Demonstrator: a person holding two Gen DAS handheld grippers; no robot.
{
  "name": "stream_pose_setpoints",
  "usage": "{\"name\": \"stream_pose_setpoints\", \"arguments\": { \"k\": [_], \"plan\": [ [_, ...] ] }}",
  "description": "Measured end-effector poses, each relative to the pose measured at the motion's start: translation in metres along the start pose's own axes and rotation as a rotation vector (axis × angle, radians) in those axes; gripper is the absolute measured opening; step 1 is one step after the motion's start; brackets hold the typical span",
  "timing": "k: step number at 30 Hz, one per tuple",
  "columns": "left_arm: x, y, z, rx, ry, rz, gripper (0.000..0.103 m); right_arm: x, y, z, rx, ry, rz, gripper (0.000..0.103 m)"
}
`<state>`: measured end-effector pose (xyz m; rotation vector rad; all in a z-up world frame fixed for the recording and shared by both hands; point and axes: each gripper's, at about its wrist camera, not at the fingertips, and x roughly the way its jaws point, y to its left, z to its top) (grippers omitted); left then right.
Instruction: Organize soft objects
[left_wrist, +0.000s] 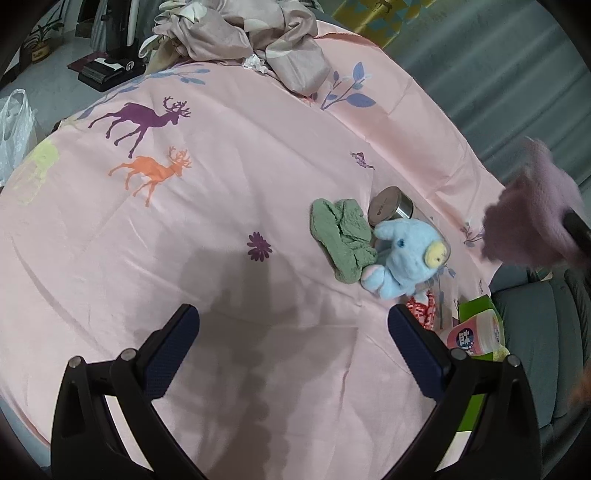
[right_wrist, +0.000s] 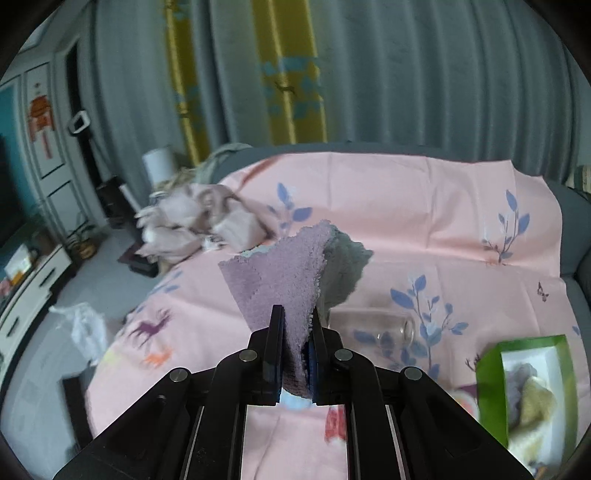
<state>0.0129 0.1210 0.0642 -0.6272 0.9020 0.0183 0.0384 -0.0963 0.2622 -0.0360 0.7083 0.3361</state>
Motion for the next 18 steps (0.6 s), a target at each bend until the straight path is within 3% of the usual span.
{"name": "stream_pose_setpoints", "arguments": {
  "k": [4,11,16,18],
  "plan": [
    [0.001,-0.002,-0.003,0.020,-0.008,0.030,0.102,0.001,0.008,-0.041,-0.029,0.073,0.019,0.011],
    [0.002,-0.007,-0.008,0.061,-0.007,0.054,0.102,0.089,0.013,-0.125,0.051,0.435,0.137,0.011],
    [0.006,-0.008,-0.013,0.089,0.005,0.076,0.102,0.127,0.001,-0.151,0.107,0.540,0.045,0.012],
    [0.008,-0.008,-0.014,0.101,0.015,0.086,0.102,0.130,-0.006,-0.152,0.134,0.550,0.043,0.017]
  ]
}}
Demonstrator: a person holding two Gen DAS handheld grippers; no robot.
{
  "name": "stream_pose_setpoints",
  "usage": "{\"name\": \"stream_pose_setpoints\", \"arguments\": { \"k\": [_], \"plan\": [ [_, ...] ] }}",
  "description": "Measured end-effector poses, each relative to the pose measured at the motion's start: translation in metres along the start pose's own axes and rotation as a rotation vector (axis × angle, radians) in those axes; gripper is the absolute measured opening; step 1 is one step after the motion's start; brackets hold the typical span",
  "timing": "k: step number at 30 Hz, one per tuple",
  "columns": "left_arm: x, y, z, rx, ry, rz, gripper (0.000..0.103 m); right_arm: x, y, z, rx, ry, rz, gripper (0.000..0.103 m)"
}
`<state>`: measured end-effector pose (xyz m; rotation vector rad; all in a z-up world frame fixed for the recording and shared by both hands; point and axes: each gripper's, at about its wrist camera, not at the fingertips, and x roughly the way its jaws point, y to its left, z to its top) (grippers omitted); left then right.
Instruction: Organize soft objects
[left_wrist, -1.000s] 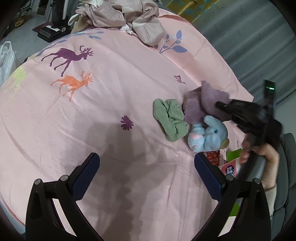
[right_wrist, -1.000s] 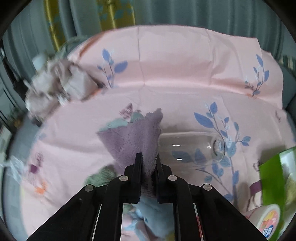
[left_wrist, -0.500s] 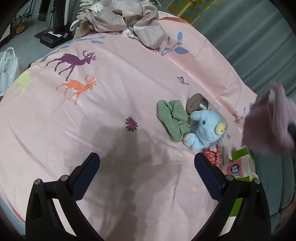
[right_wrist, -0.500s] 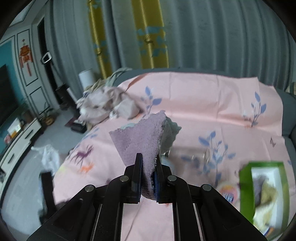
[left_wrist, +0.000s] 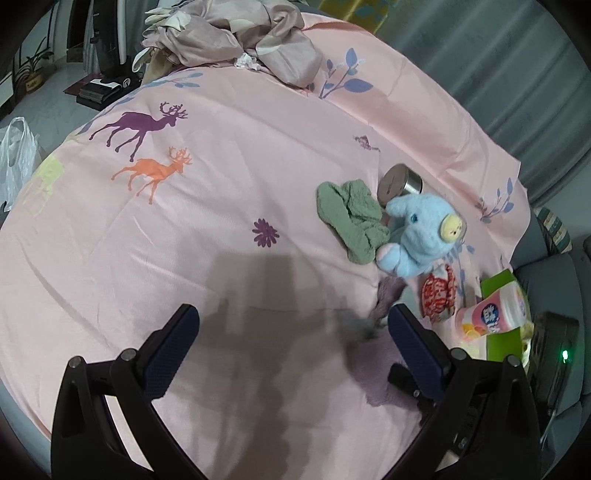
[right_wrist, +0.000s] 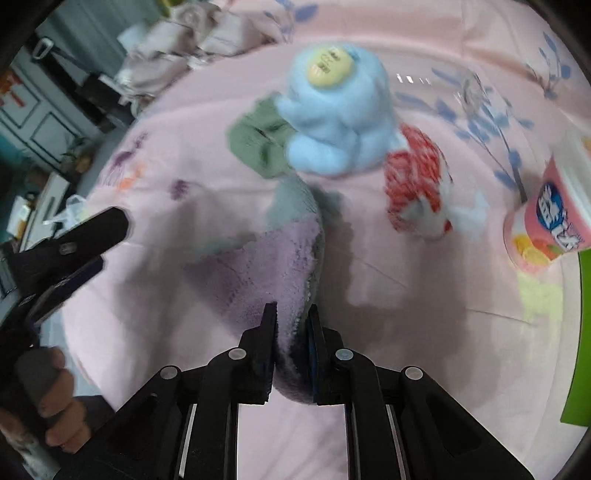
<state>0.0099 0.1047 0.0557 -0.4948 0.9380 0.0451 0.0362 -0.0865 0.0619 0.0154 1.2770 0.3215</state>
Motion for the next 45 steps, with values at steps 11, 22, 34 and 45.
{"name": "stream_pose_setpoints", "arguments": {
  "k": [11,22,34,45],
  "plan": [
    [0.010,-0.022,-0.017,0.080,0.075,-0.065,0.096,-0.051,-0.039,-0.001,0.175,-0.164,0.096,0.072],
    [0.039,-0.060,-0.050,0.178,0.226,-0.182,0.054,-0.021,-0.042,-0.006,0.244,-0.080,0.216,0.069],
    [0.046,-0.071,-0.055,0.230,0.179,-0.200,0.027,0.008,-0.031,-0.012,0.210,-0.040,0.320,0.044],
    [-0.017,-0.082,-0.050,0.339,-0.126,-0.230,0.025,-0.052,-0.013,-0.012,0.115,-0.310,0.421,0.043]
  ]
}}
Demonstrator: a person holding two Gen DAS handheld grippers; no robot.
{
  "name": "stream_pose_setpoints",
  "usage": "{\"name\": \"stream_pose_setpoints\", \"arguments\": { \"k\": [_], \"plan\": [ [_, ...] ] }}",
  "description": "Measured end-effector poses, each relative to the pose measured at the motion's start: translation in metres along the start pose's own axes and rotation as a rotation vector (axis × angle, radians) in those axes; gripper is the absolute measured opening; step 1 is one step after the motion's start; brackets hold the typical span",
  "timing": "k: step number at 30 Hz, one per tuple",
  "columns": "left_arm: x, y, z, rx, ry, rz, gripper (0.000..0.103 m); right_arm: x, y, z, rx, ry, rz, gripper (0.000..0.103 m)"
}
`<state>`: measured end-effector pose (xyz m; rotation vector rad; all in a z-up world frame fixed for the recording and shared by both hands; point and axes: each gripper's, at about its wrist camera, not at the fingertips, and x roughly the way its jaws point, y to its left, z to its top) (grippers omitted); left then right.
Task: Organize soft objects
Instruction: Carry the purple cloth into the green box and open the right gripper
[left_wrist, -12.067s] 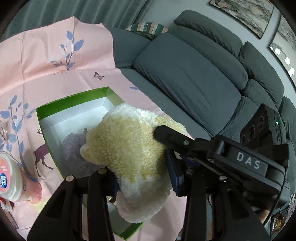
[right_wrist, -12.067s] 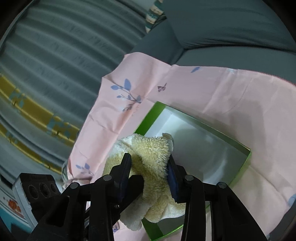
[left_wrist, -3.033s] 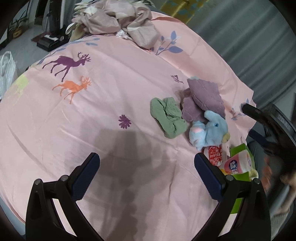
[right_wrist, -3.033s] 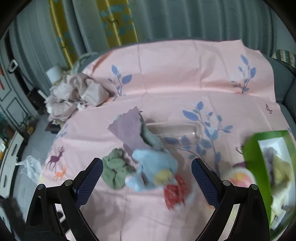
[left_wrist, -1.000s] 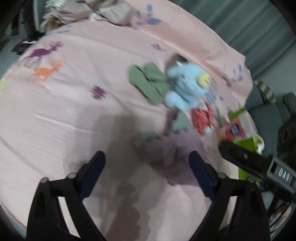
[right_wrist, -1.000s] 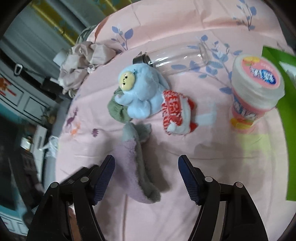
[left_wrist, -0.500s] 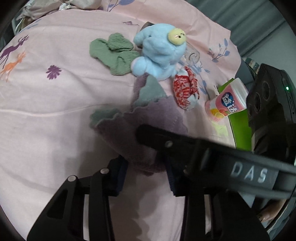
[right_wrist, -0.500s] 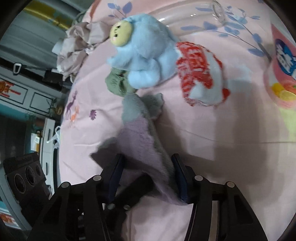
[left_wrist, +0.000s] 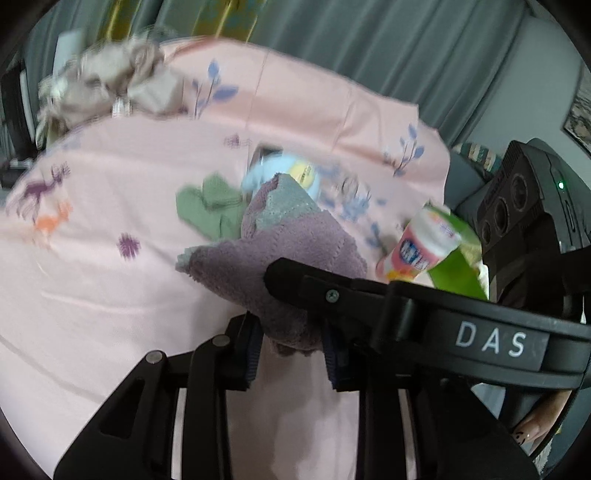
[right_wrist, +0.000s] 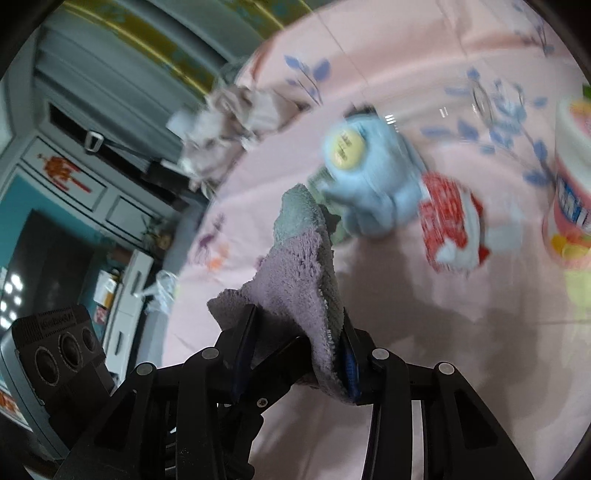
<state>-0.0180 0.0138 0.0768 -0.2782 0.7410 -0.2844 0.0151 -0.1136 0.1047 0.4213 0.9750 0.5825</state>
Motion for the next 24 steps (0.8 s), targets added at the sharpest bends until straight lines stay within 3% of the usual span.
{"name": "stream_pose_setpoints", "arguments": {
  "k": [4,14,20,24],
  "plan": [
    [-0.011,-0.005,0.002,0.032,-0.069,-0.015,0.025,-0.013,0.011,0.002,-0.060,-0.055,-0.001,0.043],
    [-0.029,-0.012,0.009,0.045,-0.153,-0.027,0.025,-0.031,0.026,0.009,-0.116,-0.121,0.016,0.043],
    [-0.040,-0.044,0.024,0.109,-0.212,-0.066,0.025,-0.073,0.027,0.019,-0.150,-0.212,0.026,0.043],
    [-0.032,-0.079,0.030,0.138,-0.214,-0.115,0.025,-0.106,0.011,0.025,-0.128,-0.261,-0.016,0.043]
  ]
}}
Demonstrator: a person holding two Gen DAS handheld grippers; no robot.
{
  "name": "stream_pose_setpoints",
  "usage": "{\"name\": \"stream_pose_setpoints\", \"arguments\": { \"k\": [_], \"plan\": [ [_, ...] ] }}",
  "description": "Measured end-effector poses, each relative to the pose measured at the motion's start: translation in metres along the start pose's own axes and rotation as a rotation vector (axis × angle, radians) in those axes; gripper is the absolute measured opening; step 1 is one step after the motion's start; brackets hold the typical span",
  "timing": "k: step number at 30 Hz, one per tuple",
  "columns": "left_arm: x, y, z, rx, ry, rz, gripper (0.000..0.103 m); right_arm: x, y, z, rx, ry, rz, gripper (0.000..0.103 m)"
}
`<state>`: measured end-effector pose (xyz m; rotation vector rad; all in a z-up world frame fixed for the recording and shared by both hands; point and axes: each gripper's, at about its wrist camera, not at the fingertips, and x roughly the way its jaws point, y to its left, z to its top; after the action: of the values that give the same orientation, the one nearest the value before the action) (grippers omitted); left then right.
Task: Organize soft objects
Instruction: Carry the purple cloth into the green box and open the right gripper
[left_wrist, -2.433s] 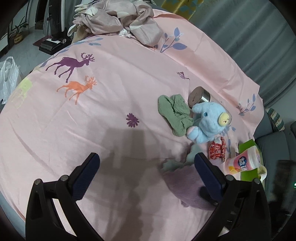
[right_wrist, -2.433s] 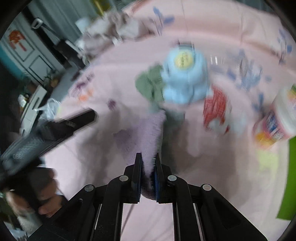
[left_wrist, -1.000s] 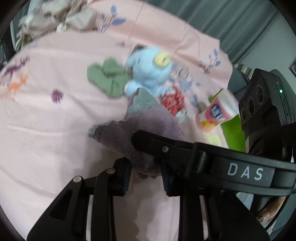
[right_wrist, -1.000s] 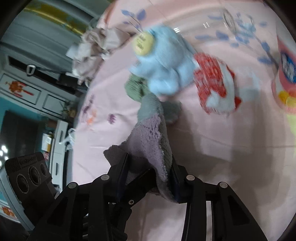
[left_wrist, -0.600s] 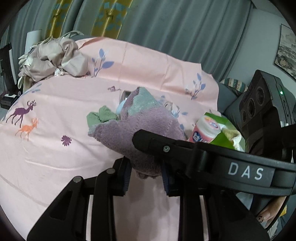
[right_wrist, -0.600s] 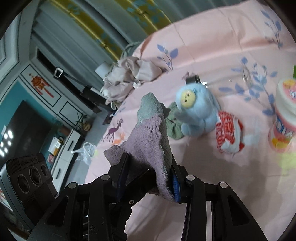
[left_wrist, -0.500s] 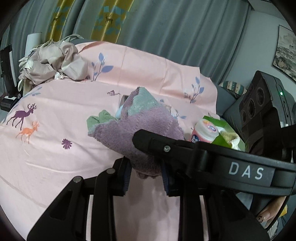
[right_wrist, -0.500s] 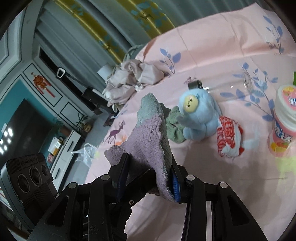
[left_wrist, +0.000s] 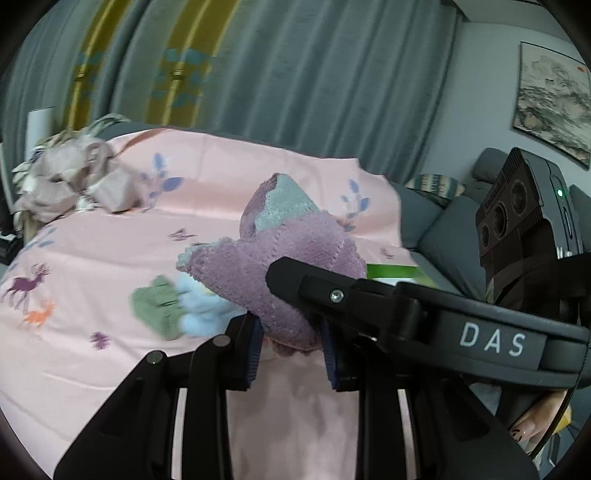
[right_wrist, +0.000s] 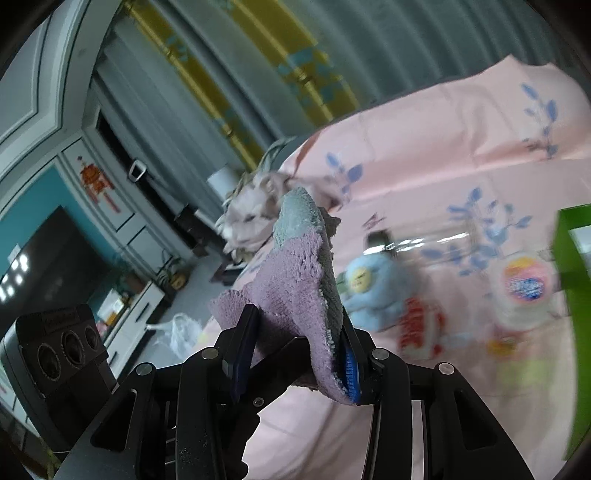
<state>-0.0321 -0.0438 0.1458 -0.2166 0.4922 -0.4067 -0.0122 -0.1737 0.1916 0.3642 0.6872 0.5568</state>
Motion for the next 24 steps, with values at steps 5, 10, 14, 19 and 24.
{"name": "stream_pose_setpoints", "arguments": {
  "k": [5,10,14,19,24],
  "plan": [
    [0.022,-0.047,0.008,0.043,0.021,-0.075,0.023,-0.043,-0.032,0.009,0.052,-0.075,-0.081,0.043],
    [0.045,-0.089,0.011,0.093,0.066,-0.138,0.022,-0.081,-0.063,0.014,0.116,-0.142,-0.171,0.043],
    [0.066,-0.116,0.008,0.118,0.111,-0.182,0.021,-0.102,-0.087,0.013,0.182,-0.171,-0.246,0.043],
    [0.096,-0.140,0.005,0.140,0.171,-0.231,0.019,-0.117,-0.114,0.010,0.258,-0.195,-0.330,0.042],
    [0.121,-0.162,-0.003,0.150,0.240,-0.269,0.019,-0.130,-0.143,0.005,0.343,-0.216,-0.389,0.041]
  ]
}}
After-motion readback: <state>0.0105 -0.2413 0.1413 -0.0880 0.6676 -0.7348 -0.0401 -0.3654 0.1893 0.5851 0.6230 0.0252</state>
